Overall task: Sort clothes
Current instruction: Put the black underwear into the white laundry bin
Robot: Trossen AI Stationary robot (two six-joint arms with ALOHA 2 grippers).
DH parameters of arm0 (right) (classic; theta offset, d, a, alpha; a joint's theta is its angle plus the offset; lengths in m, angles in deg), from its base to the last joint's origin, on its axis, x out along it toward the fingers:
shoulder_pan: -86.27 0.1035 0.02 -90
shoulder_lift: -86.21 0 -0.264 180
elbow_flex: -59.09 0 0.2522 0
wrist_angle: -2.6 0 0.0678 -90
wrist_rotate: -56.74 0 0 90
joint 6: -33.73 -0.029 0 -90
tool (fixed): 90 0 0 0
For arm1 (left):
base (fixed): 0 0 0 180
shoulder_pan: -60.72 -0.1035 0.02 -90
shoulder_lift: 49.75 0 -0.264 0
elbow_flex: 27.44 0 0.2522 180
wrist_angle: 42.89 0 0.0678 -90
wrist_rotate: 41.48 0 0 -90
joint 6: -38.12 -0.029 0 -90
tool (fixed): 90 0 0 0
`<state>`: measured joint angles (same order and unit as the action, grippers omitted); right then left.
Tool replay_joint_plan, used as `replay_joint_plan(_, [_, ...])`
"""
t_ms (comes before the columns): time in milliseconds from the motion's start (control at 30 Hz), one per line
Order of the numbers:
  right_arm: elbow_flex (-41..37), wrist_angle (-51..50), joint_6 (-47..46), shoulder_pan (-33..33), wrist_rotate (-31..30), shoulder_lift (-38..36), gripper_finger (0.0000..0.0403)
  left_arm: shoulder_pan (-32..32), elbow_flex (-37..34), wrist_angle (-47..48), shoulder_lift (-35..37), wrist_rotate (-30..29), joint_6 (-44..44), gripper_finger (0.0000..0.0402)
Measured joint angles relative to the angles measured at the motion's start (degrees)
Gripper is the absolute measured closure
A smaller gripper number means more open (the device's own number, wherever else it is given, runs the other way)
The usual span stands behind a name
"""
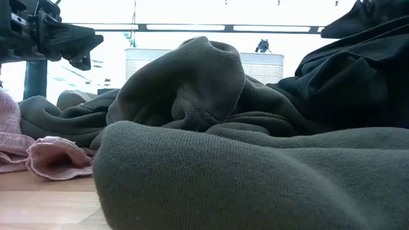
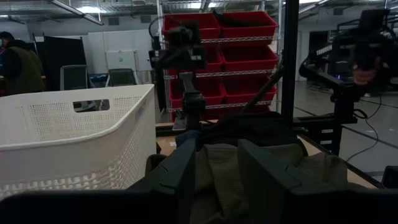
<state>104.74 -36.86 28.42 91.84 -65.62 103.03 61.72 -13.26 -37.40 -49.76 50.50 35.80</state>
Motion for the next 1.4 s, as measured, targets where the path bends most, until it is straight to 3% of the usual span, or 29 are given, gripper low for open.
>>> replay_joint_plan(233, [13.35, -12.20, -7.09, -6.48, 0.20, 11.69, 0.0317, 0.01, -0.01, 0.00, 0.02, 0.00, -0.02, 0.0276])
replay_joint_plan(433, [24.04, -21.44, -11.42, -15.28, 6.04, 23.00, 0.0346, 0.02, 0.00, 0.00, 0.02, 0.00, -0.02, 0.0276])
replay_joint_plan(667, [32.65, -33.65, -13.00, -32.04, 21.92, 36.05, 0.0370, 0.00, -0.01, 0.00, 0.00, 0.00, -0.02, 0.0276])
replay_joint_plan(900, [32.89, -35.90, -3.34, -47.40, 41.98, 44.35, 0.0380, 0.00, 0.00, 0.00, 0.01, 0.00, -0.01, 0.0276])
replay_joint_plan(967, [32.89, -35.94, 1.19, -50.02, 45.06, 46.19, 0.0377, 0.01, 0.00, 0.00, 0.01, 0.00, -0.02, 0.0276])
replay_joint_plan(1100, [32.89, -36.56, 8.37, -53.30, 43.76, 49.19, 0.0357, 0.02, -0.02, 0.00, 0.02, 0.00, 0.00, 0.0276])
replay_joint_plan(1400, [32.89, -40.66, 25.16, -54.58, 41.48, 57.83, 0.0252, 0.00, 0.00, -0.01, 0.01, 0.00, -0.02, 0.0276])
